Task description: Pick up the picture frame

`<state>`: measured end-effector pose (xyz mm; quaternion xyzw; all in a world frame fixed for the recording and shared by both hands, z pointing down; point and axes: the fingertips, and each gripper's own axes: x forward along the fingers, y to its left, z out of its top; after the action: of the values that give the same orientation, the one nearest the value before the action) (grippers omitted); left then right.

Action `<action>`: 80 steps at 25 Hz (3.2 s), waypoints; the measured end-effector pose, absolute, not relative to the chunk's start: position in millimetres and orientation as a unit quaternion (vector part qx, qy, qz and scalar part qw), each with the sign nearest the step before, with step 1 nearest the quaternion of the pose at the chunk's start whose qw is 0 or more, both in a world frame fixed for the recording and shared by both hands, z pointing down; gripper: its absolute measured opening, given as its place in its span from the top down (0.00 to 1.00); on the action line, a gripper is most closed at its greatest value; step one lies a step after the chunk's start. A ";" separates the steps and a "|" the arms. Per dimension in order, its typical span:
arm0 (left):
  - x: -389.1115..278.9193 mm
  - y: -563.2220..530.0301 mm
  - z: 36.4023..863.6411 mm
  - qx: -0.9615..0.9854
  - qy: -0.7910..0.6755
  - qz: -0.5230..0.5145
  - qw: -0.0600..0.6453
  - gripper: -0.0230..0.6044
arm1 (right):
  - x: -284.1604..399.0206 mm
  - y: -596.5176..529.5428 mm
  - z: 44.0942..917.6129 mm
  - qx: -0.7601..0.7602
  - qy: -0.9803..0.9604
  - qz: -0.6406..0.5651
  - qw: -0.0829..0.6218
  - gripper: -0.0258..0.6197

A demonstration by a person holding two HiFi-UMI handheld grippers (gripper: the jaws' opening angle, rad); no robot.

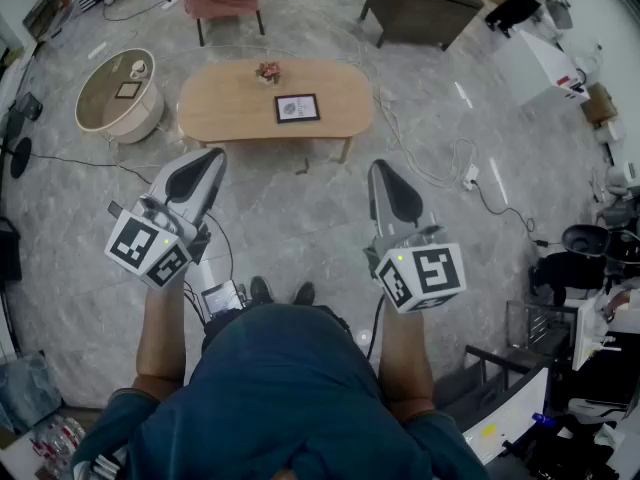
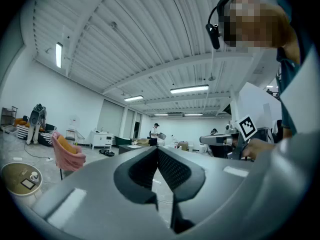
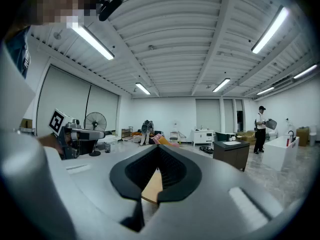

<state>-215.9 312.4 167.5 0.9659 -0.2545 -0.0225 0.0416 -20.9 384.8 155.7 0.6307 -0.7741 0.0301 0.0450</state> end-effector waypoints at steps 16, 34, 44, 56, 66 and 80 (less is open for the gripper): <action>-248.6 300.7 174.1 0.971 -0.232 -0.026 0.046 0.97 | -53.3 381.2 165.8 0.647 -0.760 0.038 0.042 0.95; -225.3 260.1 190.5 0.966 -0.251 -0.001 0.060 0.97 | -28.6 324.6 185.1 0.624 -0.778 0.080 0.005 0.94; -164.9 209.3 193.0 0.954 -0.293 0.015 0.057 0.97 | 36.0 251.8 192.6 0.586 -0.805 0.090 -0.002 0.94; -105.9 163.5 197.2 0.935 -0.348 0.027 0.057 0.97 | 96.4 180.3 197.7 0.536 -0.839 0.098 -0.006 0.94; -68.2 111.7 208.7 0.942 -0.325 0.040 0.068 0.97 | 129.9 139.5 215.4 0.551 -0.826 0.118 -0.005 0.94; -35.2 -32.9 210.3 0.970 -0.228 0.028 0.077 0.97 | 147.2 37.1 213.5 0.626 -0.771 0.118 0.011 0.94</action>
<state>-35.2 -32.9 210.3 0.9702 -0.2279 0.0276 0.0768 147.2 37.1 213.5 0.6255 -0.7712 0.1176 0.0109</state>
